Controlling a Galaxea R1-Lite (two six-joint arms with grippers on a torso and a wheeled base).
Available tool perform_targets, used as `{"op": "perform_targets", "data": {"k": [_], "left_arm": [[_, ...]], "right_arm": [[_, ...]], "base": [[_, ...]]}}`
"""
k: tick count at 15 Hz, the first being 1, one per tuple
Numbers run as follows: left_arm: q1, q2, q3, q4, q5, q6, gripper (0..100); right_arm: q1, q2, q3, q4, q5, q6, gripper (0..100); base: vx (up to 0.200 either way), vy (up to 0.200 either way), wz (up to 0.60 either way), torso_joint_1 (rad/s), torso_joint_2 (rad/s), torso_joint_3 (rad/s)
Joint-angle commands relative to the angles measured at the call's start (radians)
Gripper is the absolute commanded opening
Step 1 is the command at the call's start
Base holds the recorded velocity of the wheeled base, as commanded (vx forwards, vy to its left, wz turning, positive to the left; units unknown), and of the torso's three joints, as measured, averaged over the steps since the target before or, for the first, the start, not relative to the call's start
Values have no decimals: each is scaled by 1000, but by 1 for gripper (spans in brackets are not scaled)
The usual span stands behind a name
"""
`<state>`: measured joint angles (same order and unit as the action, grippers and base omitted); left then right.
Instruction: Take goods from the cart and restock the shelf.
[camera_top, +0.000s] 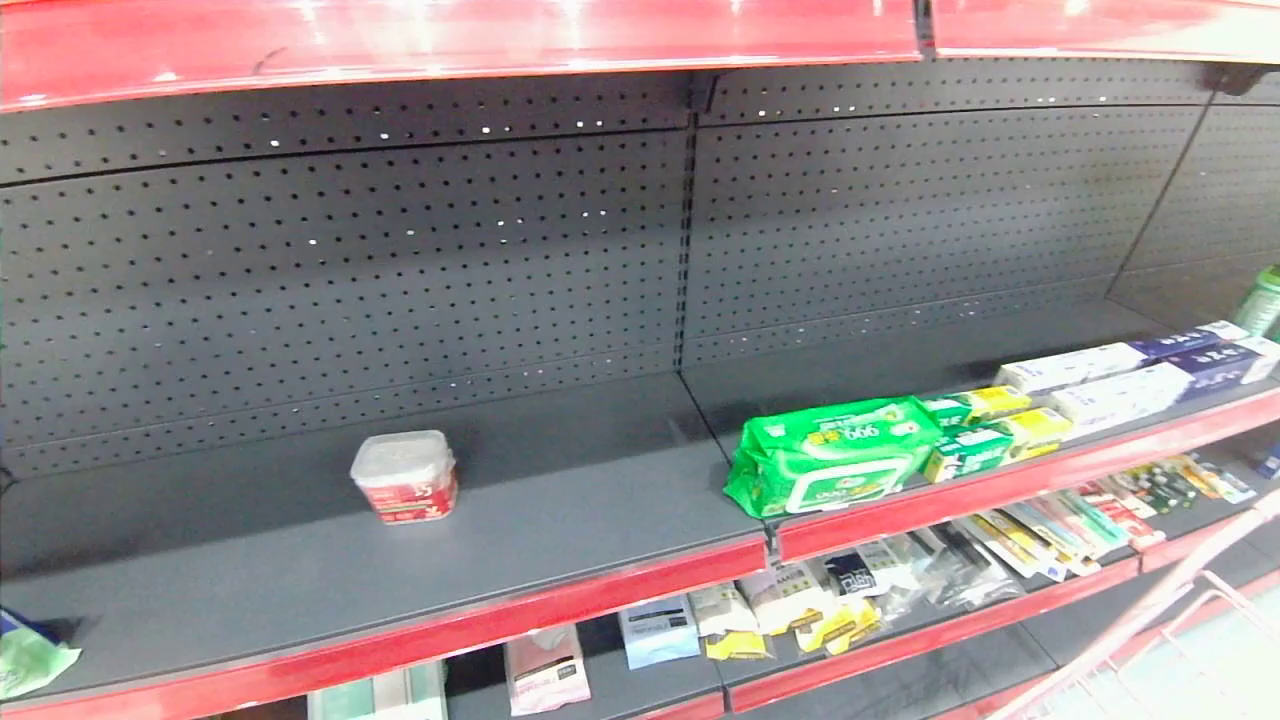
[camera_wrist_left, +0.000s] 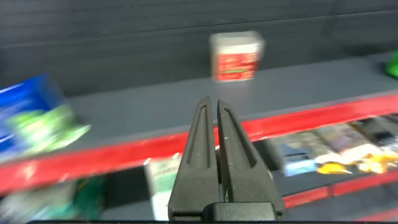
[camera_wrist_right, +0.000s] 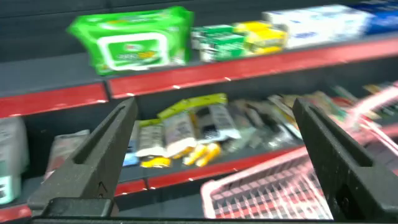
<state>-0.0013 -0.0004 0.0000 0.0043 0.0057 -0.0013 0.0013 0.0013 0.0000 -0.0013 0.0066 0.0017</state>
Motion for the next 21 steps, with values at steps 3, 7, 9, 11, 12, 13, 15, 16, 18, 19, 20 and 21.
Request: {"op": "perform_targets", "data": {"k": [3, 7, 9, 11, 12, 13, 15, 16, 18, 19, 20, 21], "left_arm": [[0, 0, 0, 0, 0, 0, 0], [0, 0, 0, 0, 0, -2, 0], [0, 0, 0, 0, 0, -2, 0], [0, 0, 0, 0, 0, -2, 0], [0, 0, 0, 0, 0, -2, 0], [0, 0, 0, 0, 0, -2, 0], [1, 0, 0, 0, 0, -2, 0], [0, 0, 0, 0, 0, -2, 0], [0, 0, 0, 0, 0, -2, 0], [0, 0, 0, 0, 0, -2, 0], [0, 0, 0, 0, 0, -2, 0], [0, 0, 0, 0, 0, -2, 0]], "right_arm": [[0, 0, 0, 0, 1, 0, 100], [0, 0, 0, 0, 1, 0, 100], [0, 0, 0, 0, 1, -2, 100], [0, 0, 0, 0, 0, -2, 100], [0, 0, 0, 0, 1, 0, 100], [0, 0, 0, 0, 0, 0, 100], [0, 0, 0, 0, 1, 0, 100], [0, 0, 0, 0, 0, -2, 100], [0, 0, 0, 0, 1, -5, 100], [2, 0, -2, 0, 1, -8, 100], [0, -1, -3, -2, 1, -12, 100], [11, 120, -172, -11, 7, 17, 100]], "base": [[0, 0, -600, 1, 4, 2], [0, 0, -600, 2, 6, 2], [0, 0, -600, -2, 7, -2], [0, 0, -600, 5, -2, 2], [0, 0, -600, 2, -2, 2], [0, 0, -600, 2, 7, -2], [0, 0, 0, 0, 0, 0], [0, 0, 0, 0, 0, 0], [0, 0, 0, 0, 0, 0], [0, 0, 0, 0, 0, 0], [0, 0, 0, 0, 0, 0], [0, 0, 0, 0, 0, 0]]}}
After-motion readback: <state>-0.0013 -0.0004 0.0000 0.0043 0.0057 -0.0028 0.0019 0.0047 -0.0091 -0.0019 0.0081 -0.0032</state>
